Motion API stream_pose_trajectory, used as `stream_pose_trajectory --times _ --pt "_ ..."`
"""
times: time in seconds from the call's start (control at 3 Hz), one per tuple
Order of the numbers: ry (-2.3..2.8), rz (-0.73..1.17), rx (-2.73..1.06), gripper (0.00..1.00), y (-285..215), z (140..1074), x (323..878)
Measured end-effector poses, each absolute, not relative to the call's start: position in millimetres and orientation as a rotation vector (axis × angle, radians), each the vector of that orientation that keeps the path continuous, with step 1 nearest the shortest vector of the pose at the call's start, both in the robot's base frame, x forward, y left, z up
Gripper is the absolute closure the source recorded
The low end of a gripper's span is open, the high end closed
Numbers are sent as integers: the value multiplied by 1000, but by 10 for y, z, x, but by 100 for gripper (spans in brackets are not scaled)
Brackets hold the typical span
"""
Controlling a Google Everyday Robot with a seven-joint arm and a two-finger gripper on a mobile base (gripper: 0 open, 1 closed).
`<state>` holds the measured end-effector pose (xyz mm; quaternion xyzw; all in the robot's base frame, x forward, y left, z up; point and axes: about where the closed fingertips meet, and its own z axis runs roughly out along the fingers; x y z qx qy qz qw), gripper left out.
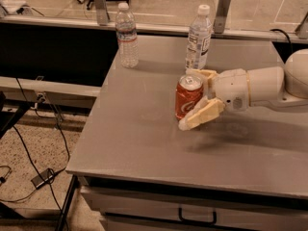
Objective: Knock coke can over
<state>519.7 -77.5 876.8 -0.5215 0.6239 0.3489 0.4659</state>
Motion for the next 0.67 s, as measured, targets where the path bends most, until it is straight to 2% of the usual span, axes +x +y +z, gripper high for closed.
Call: stream_pose_trajectory --times 0.33,0.67 --pt "1517 923 -1184 0 -800 8644 5245" --pt "1499 971 -1103 18 -835 8604 5270"
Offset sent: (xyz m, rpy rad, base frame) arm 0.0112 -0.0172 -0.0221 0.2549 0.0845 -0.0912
